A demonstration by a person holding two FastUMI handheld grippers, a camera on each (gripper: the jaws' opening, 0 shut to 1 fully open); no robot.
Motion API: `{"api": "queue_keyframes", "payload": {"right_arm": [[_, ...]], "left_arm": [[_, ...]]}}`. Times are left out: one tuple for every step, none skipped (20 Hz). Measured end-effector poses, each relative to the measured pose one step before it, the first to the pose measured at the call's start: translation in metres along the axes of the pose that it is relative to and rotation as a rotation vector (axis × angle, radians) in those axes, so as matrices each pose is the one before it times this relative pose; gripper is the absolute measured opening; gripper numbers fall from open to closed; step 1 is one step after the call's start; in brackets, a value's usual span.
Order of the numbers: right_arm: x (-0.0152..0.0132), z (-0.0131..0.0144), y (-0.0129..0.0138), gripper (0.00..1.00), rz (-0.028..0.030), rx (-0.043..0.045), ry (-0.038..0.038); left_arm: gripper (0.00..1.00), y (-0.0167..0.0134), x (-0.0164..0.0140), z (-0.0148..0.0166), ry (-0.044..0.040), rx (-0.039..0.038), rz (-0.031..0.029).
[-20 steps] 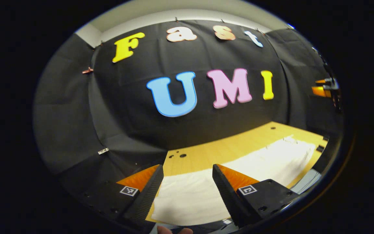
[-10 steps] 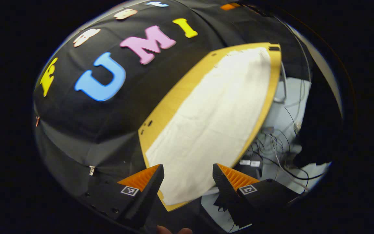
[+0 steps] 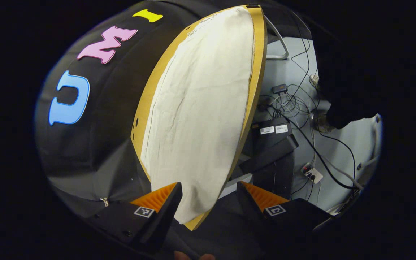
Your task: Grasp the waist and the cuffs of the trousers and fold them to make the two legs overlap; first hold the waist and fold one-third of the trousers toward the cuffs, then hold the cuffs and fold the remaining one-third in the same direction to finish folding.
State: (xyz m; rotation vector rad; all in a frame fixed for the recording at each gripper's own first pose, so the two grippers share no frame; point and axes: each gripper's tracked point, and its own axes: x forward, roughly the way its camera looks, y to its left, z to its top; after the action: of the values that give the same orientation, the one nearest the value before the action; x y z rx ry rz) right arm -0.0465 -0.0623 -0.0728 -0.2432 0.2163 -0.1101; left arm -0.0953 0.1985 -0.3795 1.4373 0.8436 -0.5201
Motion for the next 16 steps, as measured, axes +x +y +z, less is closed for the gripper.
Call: {"api": "queue_keyframes", "payload": {"right_arm": [[-0.00050,0.00018,-0.00024,0.96,-0.00190,-0.00095,0.00012],[-0.00036,-0.00136,-0.00024,0.96,-0.00254,0.00089,0.00247],[0.00053,-0.00145,0.00045,0.96,-0.00088,0.00209,0.00384],[-0.00050,-0.00105,0.00123,0.96,-0.00018,0.00147,0.00450],[0.00001,-0.00130,0.00030,0.96,-0.00083,0.00048,0.00353],[0.00024,-0.00197,0.00077,0.97,0.00007,-0.00082,0.00352],[-0.00021,-0.00026,0.00080,0.97,0.00047,-0.00016,0.00102],[-0.00027,-0.00082,-0.00093,0.96,-0.00260,0.00184,-0.00051],[0.00039,-0.00062,0.00066,0.96,-0.00156,0.00427,0.00110],[0.00066,-0.00199,0.00144,0.96,0.00063,0.00664,0.00391],[0.00071,-0.00177,0.00206,0.96,0.00257,0.00605,0.00519],[0.00111,-0.00215,0.00205,0.96,0.00370,0.00207,0.00627],[0.00053,-0.00094,0.00144,0.96,0.00155,-0.00304,0.00337],[-0.00029,-0.00125,0.00025,0.96,0.00164,-0.00711,0.00090],[0.00063,-0.00144,0.00006,0.96,0.00095,-0.01236,0.00352],[0.00045,-0.00411,0.00030,0.96,0.00263,-0.01521,0.00413]], "left_arm": [[0.95,0.00444,0.00081,0.00150,0.00016,0.00414,0.00504],[0.95,0.00484,0.00177,-0.00065,0.00032,0.00425,0.00504],[0.95,0.00189,0.00146,-0.00100,0.00330,0.00400,-0.01062],[0.95,0.00008,0.00205,-0.00084,-0.00202,0.00242,-0.01545],[0.95,0.00058,0.00095,0.00102,0.00125,0.01221,-0.01087],[0.95,0.00438,-0.00249,0.00066,0.00083,0.02336,0.00764],[0.96,0.00675,-0.00326,0.00319,-0.00644,0.02665,0.02141],[0.95,0.00482,-0.00134,0.00068,-0.00859,0.01504,0.00765],[0.95,0.00126,0.00095,0.00169,-0.00697,0.00208,-0.00165],[0.95,-0.00109,0.00287,-0.00032,0.00214,-0.00344,-0.00604],[0.95,-0.00099,0.00525,-0.00347,0.01194,-0.00220,-0.01042],[0.95,-0.00085,0.00415,-0.00257,0.01214,0.00514,-0.00709],[0.96,0.00218,0.00342,0.00158,-0.00050,0.01378,0.00337],[0.95,0.00103,0.00396,0.00104,-0.00302,0.01285,-0.00594],[0.91,0.00002,0.00317,0.00169,-0.00376,0.00889,-0.01390],[0.89,-0.00020,0.00441,0.00068,0.00118,0.00390,-0.02004]]}}
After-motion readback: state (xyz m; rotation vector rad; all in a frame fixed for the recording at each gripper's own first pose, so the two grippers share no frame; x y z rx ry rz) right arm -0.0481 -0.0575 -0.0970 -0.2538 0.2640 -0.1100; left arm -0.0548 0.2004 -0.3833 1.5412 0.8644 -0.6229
